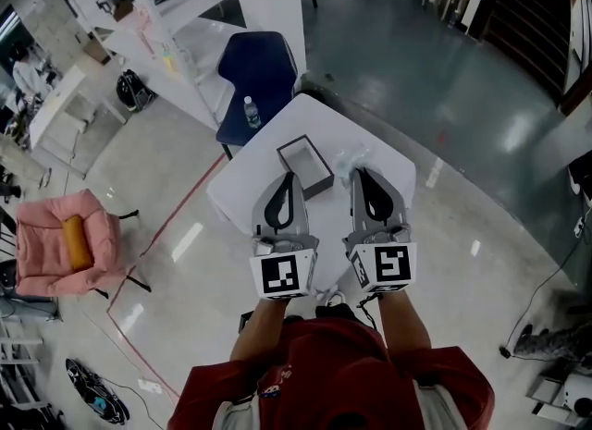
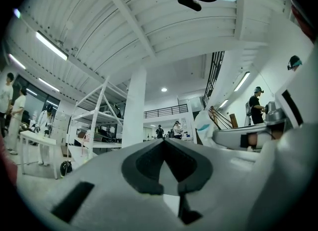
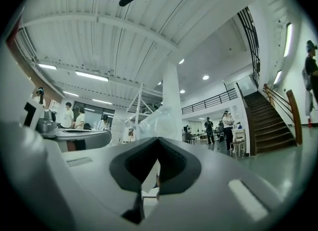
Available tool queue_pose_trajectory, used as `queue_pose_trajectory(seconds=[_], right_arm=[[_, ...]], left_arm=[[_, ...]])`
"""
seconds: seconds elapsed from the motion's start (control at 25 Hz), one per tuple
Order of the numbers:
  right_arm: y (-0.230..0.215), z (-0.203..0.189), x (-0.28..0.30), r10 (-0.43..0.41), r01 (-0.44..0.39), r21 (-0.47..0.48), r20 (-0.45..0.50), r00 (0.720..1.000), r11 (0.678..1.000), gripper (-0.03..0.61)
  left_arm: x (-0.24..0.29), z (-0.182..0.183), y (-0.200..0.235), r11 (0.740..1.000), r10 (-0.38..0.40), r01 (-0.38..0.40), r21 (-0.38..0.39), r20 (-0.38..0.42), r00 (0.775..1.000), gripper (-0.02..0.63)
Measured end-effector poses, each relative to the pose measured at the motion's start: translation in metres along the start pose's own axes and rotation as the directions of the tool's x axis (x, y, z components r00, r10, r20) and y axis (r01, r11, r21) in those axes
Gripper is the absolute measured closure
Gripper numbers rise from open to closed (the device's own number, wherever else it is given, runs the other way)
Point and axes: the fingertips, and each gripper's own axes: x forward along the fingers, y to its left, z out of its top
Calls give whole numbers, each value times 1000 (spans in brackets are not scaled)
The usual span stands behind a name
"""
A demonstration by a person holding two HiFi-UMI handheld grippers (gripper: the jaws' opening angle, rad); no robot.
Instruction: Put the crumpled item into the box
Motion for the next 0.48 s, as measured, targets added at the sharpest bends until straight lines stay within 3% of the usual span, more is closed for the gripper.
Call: queue_pose_trajectory(seconds=[0.48], right_arm=[[-27,-17,5,88,-87,49,-17,996,995,575]], left_arm=[[6,-21,-20,995,88,-86,46,-55,995,611]])
